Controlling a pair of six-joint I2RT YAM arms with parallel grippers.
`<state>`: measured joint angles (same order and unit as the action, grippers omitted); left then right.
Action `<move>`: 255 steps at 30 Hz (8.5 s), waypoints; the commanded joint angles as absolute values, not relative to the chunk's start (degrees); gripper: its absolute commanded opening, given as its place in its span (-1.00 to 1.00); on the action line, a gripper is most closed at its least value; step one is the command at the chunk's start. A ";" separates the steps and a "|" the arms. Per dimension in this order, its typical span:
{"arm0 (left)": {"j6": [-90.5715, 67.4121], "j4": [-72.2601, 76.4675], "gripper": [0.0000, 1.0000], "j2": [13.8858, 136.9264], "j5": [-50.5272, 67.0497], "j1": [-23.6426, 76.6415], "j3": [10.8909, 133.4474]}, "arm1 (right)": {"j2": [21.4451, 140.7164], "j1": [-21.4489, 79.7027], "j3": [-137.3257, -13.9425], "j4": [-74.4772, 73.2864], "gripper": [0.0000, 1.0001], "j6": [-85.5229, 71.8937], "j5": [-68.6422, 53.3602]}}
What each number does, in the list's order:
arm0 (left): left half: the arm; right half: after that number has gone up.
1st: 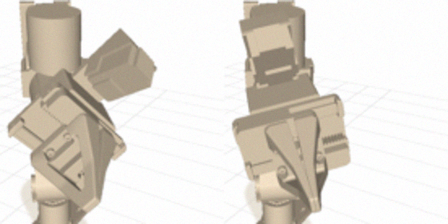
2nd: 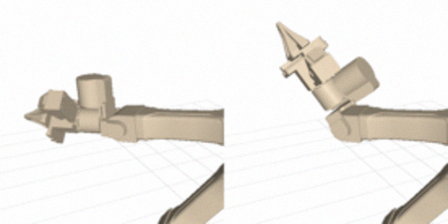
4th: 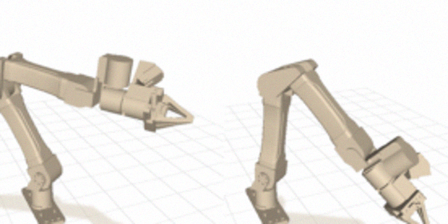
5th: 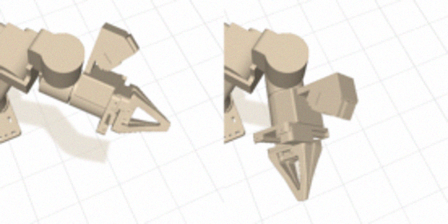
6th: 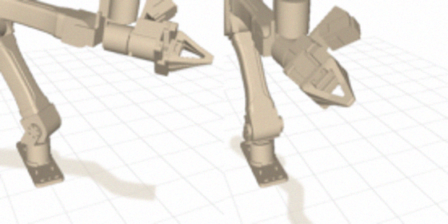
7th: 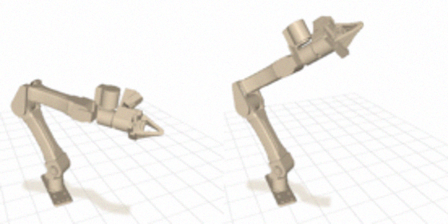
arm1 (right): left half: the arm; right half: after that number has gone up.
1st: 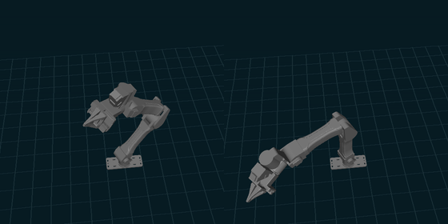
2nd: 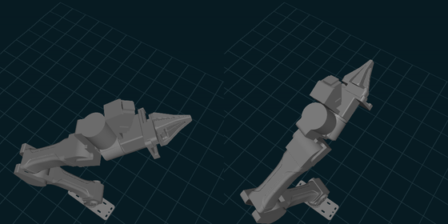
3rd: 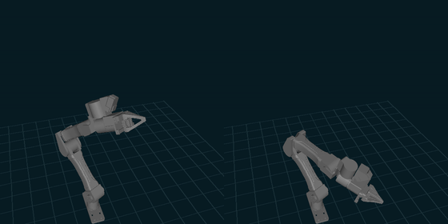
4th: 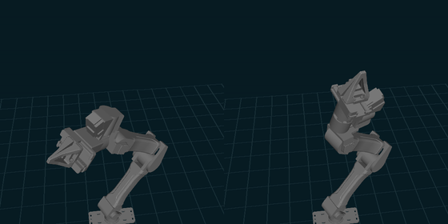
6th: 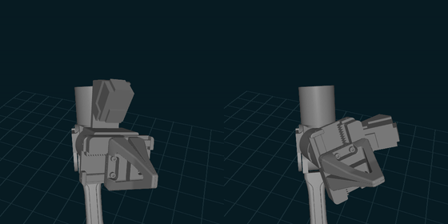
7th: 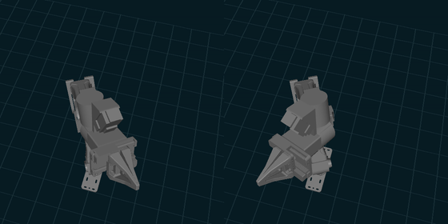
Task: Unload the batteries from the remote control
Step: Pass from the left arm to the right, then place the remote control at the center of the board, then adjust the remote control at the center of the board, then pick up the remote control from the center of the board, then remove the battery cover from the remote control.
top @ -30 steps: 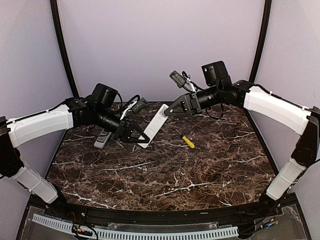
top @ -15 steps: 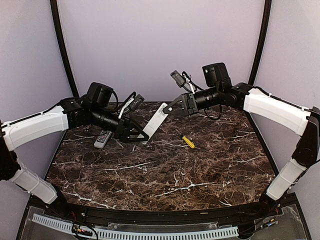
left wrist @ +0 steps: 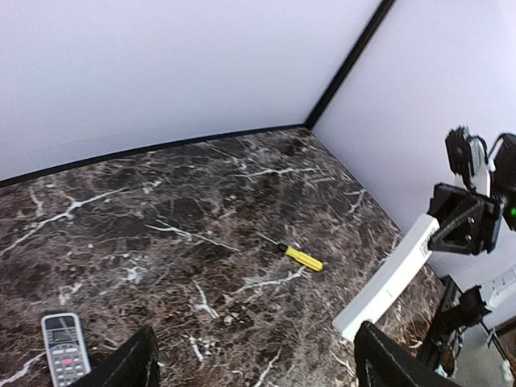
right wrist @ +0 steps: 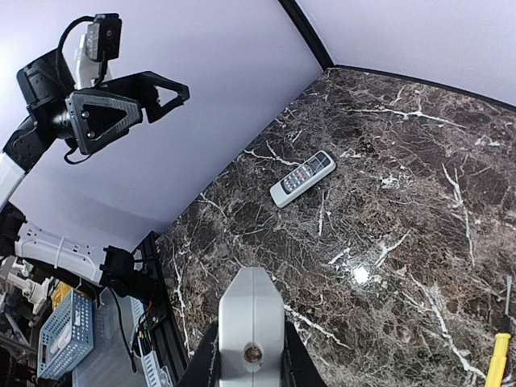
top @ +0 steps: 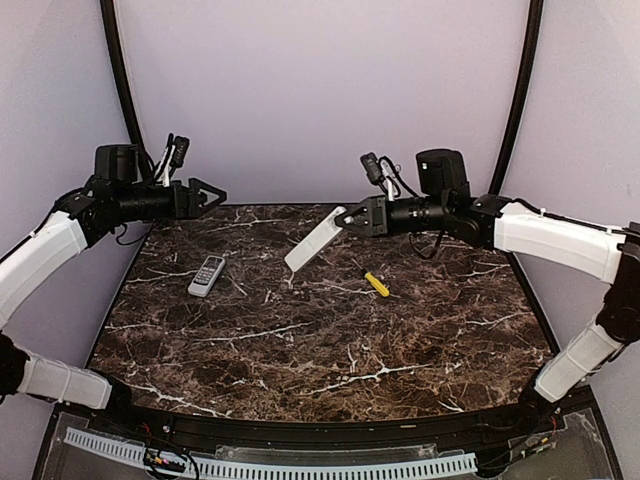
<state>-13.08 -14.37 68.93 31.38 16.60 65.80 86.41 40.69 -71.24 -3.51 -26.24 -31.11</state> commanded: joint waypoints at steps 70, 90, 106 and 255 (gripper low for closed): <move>-12.97 -10.29 0.68 61.20 15.86 13.61 56.57 | 107.49 43.77 -68.91 7.06 0.55 -34.15 -9.05; -45.34 8.02 0.56 64.67 14.86 28.01 35.67 | 109.39 40.37 -74.56 -1.56 0.55 -25.56 -17.18; -45.60 7.87 0.52 69.06 15.80 29.71 33.76 | 123.35 40.42 -91.62 -13.63 0.41 -16.16 -22.81; -19.40 -14.88 0.68 87.59 41.87 23.05 68.11 | 104.86 58.18 -86.67 -14.07 -1.00 5.10 -0.53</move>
